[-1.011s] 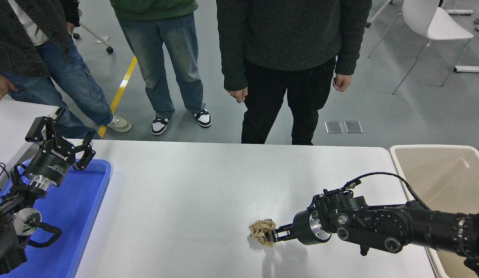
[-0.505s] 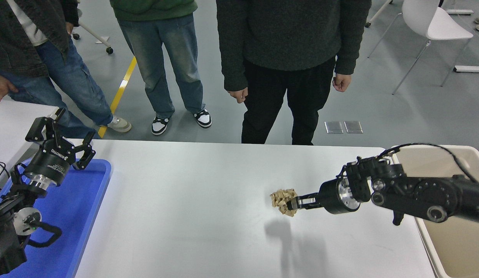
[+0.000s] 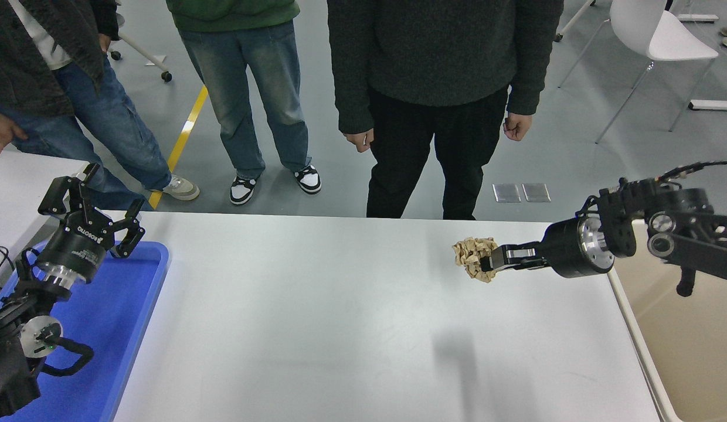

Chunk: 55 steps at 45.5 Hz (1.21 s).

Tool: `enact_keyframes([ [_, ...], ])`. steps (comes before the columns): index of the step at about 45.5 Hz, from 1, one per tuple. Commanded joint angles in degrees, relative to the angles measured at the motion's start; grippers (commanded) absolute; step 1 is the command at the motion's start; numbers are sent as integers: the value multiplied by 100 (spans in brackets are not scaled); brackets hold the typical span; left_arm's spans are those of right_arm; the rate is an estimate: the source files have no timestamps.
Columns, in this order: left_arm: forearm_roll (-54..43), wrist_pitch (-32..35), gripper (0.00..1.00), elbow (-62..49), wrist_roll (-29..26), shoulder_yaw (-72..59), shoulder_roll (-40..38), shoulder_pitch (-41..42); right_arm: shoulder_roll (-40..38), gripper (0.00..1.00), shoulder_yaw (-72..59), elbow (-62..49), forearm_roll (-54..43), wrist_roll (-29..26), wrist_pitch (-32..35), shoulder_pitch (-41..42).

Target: Clean the table surface

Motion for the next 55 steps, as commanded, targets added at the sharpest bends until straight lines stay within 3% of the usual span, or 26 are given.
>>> enact_keyframes([
  [1, 0, 0, 100, 0, 0, 3, 0, 0, -559, 0, 302, 145, 60, 0, 557, 284],
  [9, 0, 0, 100, 0, 0, -5, 0, 0, -735, 0, 478, 145, 60, 0, 839, 328],
  [43, 0, 0, 100, 0, 0, -6, 0, 0, -753, 0, 469, 58, 52, -18, 813, 293],
  [55, 0, 0, 100, 0, 0, -5, -1, 0, -718, 0, 469, -1005, 60, -27, 558, 205],
])
